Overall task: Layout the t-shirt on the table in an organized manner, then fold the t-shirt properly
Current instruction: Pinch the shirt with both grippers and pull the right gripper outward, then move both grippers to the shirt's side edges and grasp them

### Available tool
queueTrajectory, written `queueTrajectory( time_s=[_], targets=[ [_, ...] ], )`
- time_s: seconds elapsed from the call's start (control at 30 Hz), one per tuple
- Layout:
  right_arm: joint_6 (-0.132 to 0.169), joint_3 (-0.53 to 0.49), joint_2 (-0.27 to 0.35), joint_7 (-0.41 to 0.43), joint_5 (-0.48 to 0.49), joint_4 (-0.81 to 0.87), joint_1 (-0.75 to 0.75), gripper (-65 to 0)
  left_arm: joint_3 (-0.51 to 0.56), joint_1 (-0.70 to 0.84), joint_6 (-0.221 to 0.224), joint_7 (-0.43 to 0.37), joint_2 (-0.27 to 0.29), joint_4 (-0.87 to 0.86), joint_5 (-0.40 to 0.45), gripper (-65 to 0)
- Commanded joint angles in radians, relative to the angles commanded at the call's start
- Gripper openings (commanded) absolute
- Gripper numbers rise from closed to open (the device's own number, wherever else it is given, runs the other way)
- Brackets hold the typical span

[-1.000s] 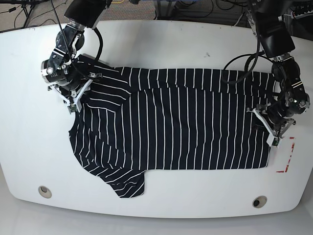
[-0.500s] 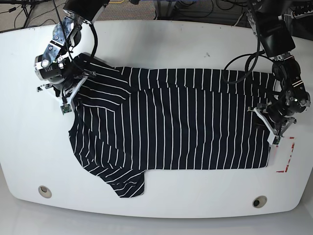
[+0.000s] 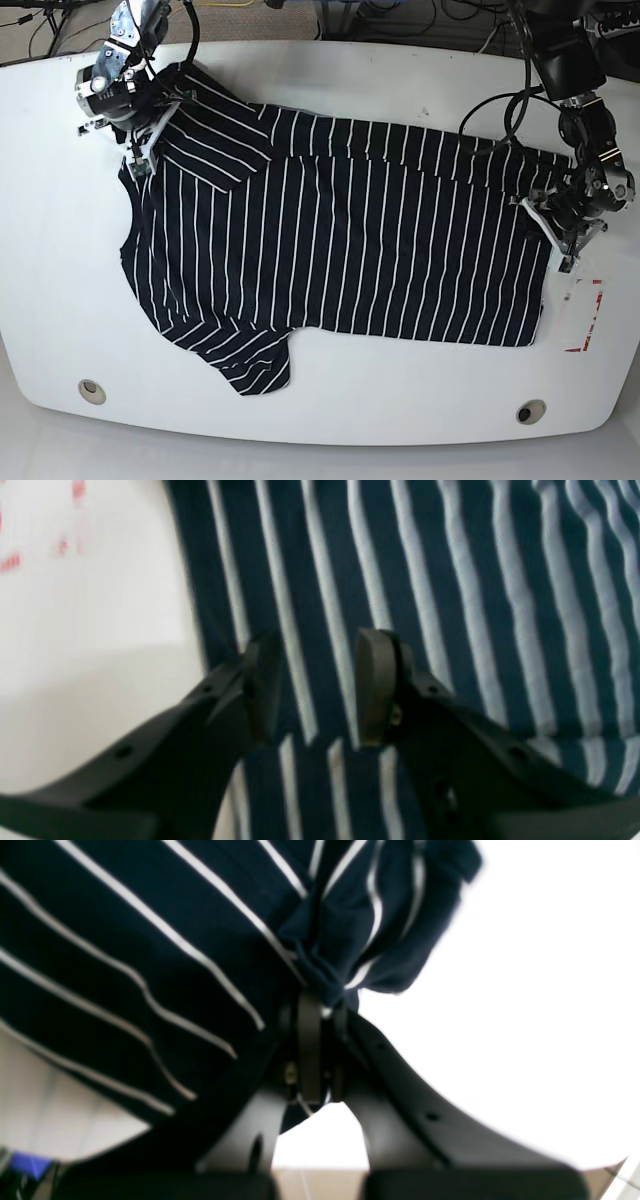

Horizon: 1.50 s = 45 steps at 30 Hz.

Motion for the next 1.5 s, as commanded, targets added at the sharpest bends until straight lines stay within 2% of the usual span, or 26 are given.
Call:
queueTrajectory(
  time_s=[0.13, 0.23, 0.3, 0.4, 0.5, 0.53, 0.57, 0.6, 0.67, 0.83, 0.93, 1.07, 1.2, 1.33, 1.5],
  targets=[
    [0.000, 0.000, -0.005, 0.002, 0.000, -0.003, -0.015, -64.2, -0.034, 0.038, -0.005, 0.000, -0.002, 0.035, 0.000, -42.1],
    [0.000, -0.002, -0.006, 0.002, 0.000, -0.003, -0.015, -63.6, -0.058, 0.055, -0.048, 0.003, 0.003, 0.061, 0.000, -42.1],
    [0.000, -0.002, -0.006, 0.002, 0.000, -0.003, -0.012, -60.1, -0.061, 0.055, -0.079, 0.023, 0.003, 0.064, 0.000, -42.1],
    [0.000, -0.002, -0.006, 0.000, -0.005, 0.000, -0.011, -44.5, -0.064, 0.052, -0.079, 0.078, 0.003, 0.066, 0.000, -42.1],
    [0.000, 0.011, 0.000, 0.000, -0.006, 0.000, 0.014, -25.5, -0.078, 0.032, -0.079, 0.117, 0.005, 0.075, 0.000, -42.1],
    [0.000, 0.015, 0.000, 0.000, -0.006, 0.000, 0.017, -23.3, -0.083, 0.028, -0.079, 0.120, 0.005, 0.080, 0.000, -42.1],
    [0.000, 0.035, 0.000, 0.000, -0.006, -0.002, 0.031, -17.3, -0.100, 0.009, -0.079, 0.123, 0.008, 0.091, 0.000, -41.8],
    [0.000, 0.054, 0.002, 0.000, -0.006, -0.002, 0.044, -14.0, -0.109, -0.003, -0.079, 0.127, 0.012, 0.094, 0.000, -40.6],
    [0.000, 0.078, 0.002, 0.000, -0.006, -0.003, 0.078, -10.9, -0.117, -0.028, -0.079, 0.140, 0.025, 0.094, 0.000, -36.9],
    [0.000, 0.103, 0.038, 0.000, -0.008, -0.032, 0.181, -11.7, -0.115, -0.109, -0.079, 0.144, 0.028, 0.094, 0.006, -26.2],
    [0.000, 0.103, 0.055, 0.005, -0.008, -0.094, 0.262, -11.7, -0.114, -0.160, -0.079, 0.144, 0.029, 0.091, 0.008, -23.6],
    [0.000, 0.101, 0.092, 0.009, -0.008, -0.216, 0.379, -11.7, -0.110, -0.207, -0.079, 0.140, 0.029, 0.063, 0.009, -23.2],
    [0.000, 0.103, 0.133, 0.095, -0.008, -0.402, 0.523, -11.7, -0.100, -0.269, -0.029, 0.135, 0.026, -0.034, 0.008, -23.3],
    [0.000, 0.100, 0.175, 0.198, -0.008, -0.589, 0.623, -11.7, -0.103, -0.302, -0.017, 0.129, 0.023, -0.094, 0.008, -23.5],
    [0.000, 0.100, 0.242, 0.345, -0.006, -0.845, 0.746, -11.7, -0.100, -0.301, -0.015, 0.081, 0.002, -0.109, 0.008, -23.5]
  ],
)
